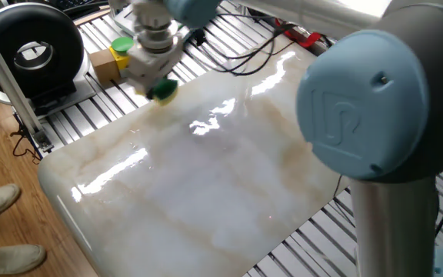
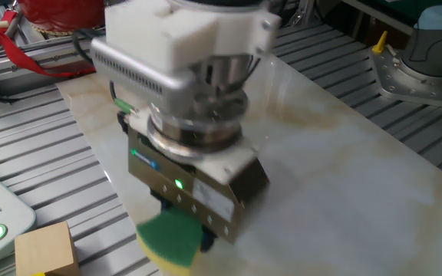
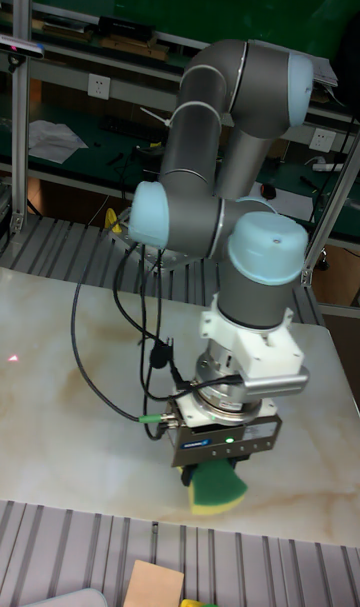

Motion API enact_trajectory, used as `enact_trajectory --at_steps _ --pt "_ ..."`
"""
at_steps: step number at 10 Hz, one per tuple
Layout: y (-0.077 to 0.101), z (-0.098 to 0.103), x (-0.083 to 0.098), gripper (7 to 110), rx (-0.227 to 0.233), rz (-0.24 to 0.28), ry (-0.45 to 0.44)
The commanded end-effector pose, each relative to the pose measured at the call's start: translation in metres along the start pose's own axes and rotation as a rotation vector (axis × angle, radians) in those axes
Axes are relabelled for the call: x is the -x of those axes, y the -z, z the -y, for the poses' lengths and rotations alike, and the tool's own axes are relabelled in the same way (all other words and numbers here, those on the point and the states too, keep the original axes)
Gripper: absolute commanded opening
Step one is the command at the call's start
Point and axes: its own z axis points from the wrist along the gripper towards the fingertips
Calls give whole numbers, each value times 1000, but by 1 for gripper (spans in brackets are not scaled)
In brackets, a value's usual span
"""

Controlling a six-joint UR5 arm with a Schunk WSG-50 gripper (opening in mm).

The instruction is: Clean the tabletop with a sponge

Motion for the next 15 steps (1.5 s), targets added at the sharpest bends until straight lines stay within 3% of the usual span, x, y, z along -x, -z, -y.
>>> enact_trajectory --at_steps 1,4,9,15 --pt "-3 24 -21 7 7 9 27" --pt "-11 28 -32 7 16 1 51" --pt "-20 31 -33 7 23 5 51" --pt "-6 47 -49 7 -40 -30 70"
